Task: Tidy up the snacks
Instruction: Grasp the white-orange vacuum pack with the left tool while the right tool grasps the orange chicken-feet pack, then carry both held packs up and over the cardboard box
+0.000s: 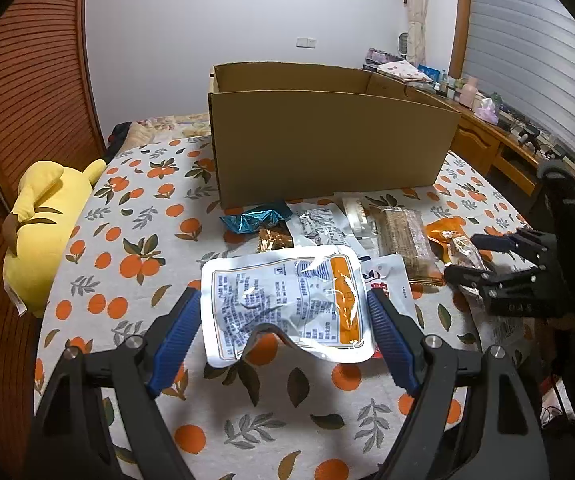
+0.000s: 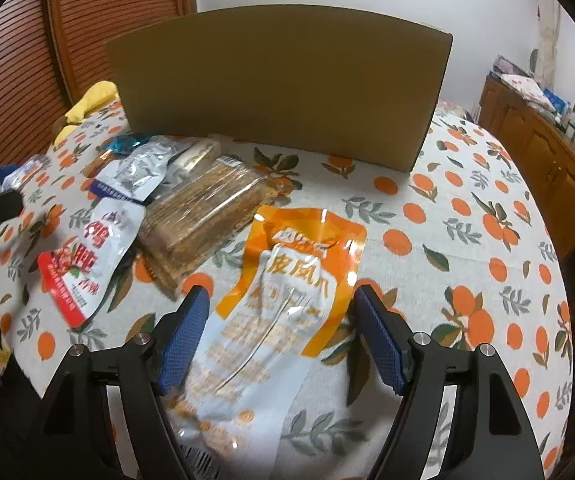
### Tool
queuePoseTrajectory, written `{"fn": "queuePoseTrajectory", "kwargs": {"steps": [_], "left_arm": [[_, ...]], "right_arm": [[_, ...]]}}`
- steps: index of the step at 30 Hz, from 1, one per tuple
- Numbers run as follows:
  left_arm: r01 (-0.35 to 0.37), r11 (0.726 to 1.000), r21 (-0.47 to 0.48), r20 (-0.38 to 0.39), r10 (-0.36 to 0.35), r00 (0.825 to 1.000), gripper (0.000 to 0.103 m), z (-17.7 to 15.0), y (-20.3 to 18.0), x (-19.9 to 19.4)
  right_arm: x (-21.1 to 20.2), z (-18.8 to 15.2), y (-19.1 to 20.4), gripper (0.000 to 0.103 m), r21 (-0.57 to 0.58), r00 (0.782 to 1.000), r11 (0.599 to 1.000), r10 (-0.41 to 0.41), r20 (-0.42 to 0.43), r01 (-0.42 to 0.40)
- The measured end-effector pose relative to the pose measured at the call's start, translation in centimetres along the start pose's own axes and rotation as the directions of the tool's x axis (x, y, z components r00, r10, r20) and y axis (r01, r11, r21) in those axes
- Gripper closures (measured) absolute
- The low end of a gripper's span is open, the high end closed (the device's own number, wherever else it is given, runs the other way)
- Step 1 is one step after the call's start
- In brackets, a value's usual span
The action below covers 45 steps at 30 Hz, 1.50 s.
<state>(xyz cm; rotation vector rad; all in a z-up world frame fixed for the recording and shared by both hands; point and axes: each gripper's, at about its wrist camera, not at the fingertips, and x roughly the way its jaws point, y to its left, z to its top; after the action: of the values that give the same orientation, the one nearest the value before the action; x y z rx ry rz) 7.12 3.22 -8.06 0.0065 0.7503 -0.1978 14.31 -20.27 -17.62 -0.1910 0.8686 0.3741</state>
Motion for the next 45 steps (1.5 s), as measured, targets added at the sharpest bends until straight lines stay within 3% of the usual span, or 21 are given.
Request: {"fn": "queuePoseTrajectory", "kwargs": {"steps": [7,9,13,15,21,45], "left_arm": [[0.012,1.000,0.002,0.000,-0.012,1.000,0.021,0.1,-0.5,0.1],[0.016,1.000,0.004,-0.002,-0.016,1.000,0.021,0.2,-0.7,0.1],[0.025,1.000,0.007,0.000,-0.025,1.000,0.021,0.5,-0.9,0.2],[0.028,1.000,0.008,0.003,-0.028,1.000,0.021,0.6,-1.0,0.0],[0.028,0.999,0.019,0.009,-0.028,1.000,0.021,1.2,-1.3,-0.2],[0.022,0.998,0.064,0.072,-0.027,0.997,0.021,4.6,-2.4,-1.6]], "right_arm": [[0.7,1.1,-0.4,0.031,-0.004,1.000,1.000,0.001,-0.020,-0.001],[0.7,1.3,-0.6,0.038,-0.004,1.000,1.000,0.006,-0.023,-0.006],[0.8,1.6,-0.7,0.043,-0.016,0.999,1.000,0.021,-0.027,-0.021],[0.6,1.7,-1.1,0.060,-0.001,1.000,1.000,0.021,-0.020,-0.021],[-0.2,1.6,-2.1,0.069,0.044,0.997,0.996,0.075,0.010,-0.076],[-5.6,3.1,-1.5,0.070,-0.010,0.983,0.996,0.086,0.163,-0.085]]}}
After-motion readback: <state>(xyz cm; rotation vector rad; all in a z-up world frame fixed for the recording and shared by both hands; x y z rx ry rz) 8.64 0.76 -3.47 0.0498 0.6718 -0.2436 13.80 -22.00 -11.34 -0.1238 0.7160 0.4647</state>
